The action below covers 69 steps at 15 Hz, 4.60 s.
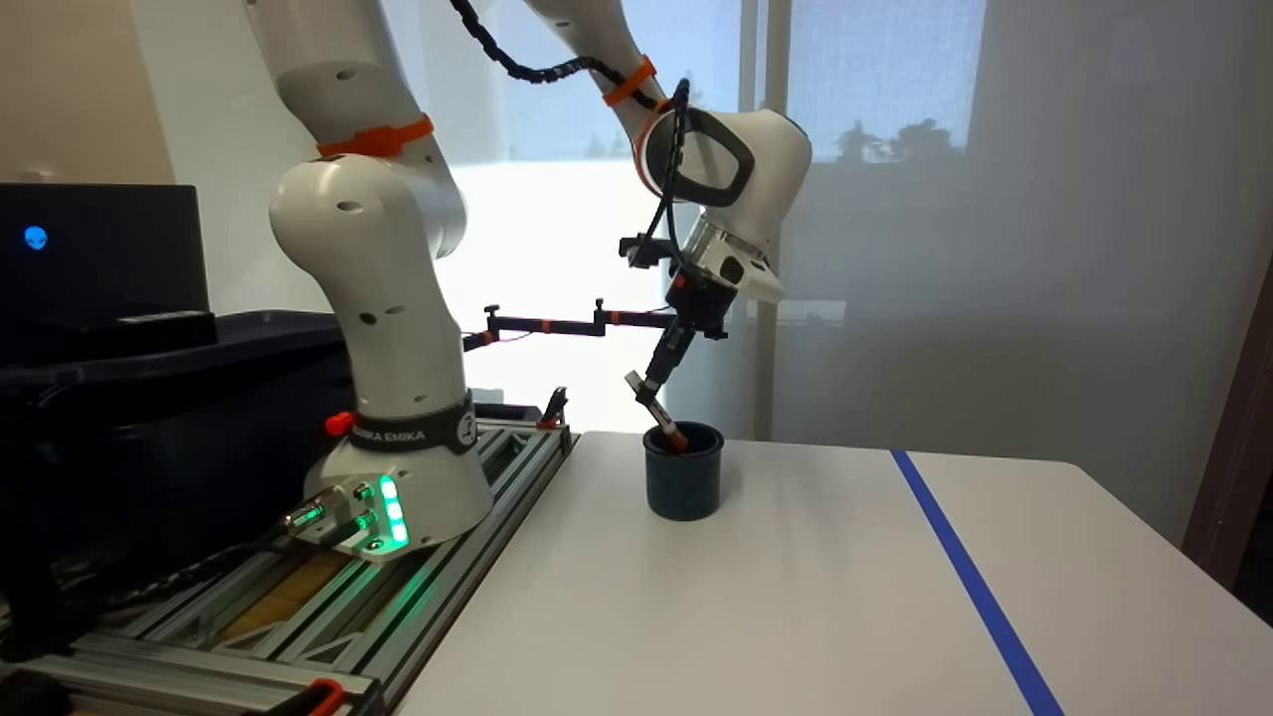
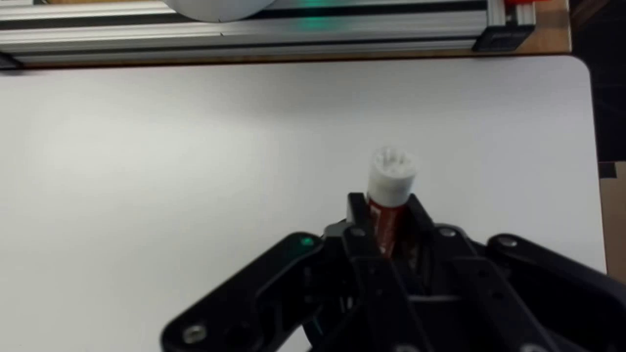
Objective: Remove the marker from the cup
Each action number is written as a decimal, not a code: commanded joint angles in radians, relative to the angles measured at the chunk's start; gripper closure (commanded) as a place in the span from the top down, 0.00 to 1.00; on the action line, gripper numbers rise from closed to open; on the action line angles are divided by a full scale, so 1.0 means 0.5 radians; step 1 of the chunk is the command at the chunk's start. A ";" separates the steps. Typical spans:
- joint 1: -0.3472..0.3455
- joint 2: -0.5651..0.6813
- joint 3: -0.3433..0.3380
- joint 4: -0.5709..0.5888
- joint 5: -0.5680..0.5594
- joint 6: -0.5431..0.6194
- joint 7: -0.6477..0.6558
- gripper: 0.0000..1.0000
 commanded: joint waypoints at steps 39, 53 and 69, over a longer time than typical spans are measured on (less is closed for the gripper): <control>-0.068 0.716 -0.554 -0.027 -0.577 1.475 0.088 0.89; -0.242 -0.531 -0.312 0.102 -0.623 -0.028 -0.083 1.00; -0.281 -0.434 -0.273 0.116 -0.617 0.014 -0.058 1.00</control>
